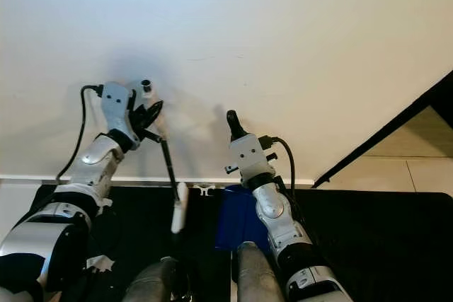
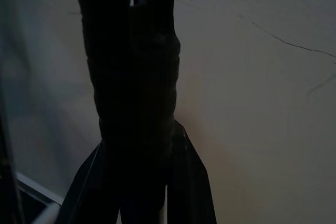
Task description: Sweep floor
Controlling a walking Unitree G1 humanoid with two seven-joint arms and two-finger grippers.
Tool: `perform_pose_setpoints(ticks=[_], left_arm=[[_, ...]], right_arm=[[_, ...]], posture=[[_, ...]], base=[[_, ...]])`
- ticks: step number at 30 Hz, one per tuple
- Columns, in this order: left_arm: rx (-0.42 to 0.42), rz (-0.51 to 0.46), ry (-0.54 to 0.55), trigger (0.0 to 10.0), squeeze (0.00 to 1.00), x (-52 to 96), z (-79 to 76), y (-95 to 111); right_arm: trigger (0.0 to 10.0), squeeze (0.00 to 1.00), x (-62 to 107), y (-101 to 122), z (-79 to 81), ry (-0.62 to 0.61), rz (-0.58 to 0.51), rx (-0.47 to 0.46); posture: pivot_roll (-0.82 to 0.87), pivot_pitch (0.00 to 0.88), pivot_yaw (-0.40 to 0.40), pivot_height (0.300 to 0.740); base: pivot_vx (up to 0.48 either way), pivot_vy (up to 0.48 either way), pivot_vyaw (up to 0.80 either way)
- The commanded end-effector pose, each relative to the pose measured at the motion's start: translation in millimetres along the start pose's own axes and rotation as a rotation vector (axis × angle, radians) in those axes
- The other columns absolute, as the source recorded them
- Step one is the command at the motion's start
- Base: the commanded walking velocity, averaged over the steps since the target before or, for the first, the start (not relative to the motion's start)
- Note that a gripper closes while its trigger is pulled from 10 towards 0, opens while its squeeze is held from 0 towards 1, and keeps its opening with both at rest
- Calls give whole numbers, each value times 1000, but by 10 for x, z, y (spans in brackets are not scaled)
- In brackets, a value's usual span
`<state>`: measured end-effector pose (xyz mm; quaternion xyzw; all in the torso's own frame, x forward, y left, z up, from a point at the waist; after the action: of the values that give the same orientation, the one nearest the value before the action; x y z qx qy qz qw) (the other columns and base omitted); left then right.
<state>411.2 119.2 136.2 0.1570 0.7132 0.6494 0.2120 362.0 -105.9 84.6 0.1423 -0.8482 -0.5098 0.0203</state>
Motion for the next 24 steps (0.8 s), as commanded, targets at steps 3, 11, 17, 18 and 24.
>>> perform_pose_setpoints(ticks=[3,11,17,18,24], left_arm=[[41,-50,-21,10000,24,-49,-83,52],[135,-77,-169,10000,27,-133,-380,61],[216,-95,-333,10000,20,-163,-615,122],[227,-104,-416,10000,12,-153,-706,168],[169,-111,-525,10000,8,-26,-669,288]], right_arm=[[10000,0,44,-5,45,10,-3,3],[10000,0,27,13,43,13,-9,4],[10000,0,13,19,50,15,-8,2],[10000,0,4,23,55,17,-8,1],[10000,0,-8,26,65,18,-6,-2]], posture=[[-113,297,75,740],[-112,297,72,740],[-100,292,72,740],[-90,289,73,740],[-72,288,78,740]], base=[[0,0,0],[0,0,0],[0,0,0],[0,0,0],[0,0,0]])
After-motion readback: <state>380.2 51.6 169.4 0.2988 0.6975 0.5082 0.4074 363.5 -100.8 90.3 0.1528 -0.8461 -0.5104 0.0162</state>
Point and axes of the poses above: a point about 5 cm out from each wrist's last joint towards the gripper, its own x axis pointing back from the gripper into the wrist, its own y axis along the axis of the wrist's last joint, z = x × y, the point moved 5 cm from there along -x, pointing out of the wrist towards the gripper, and after that the axes turned 8 degrees about x, right-handed, at the moved point
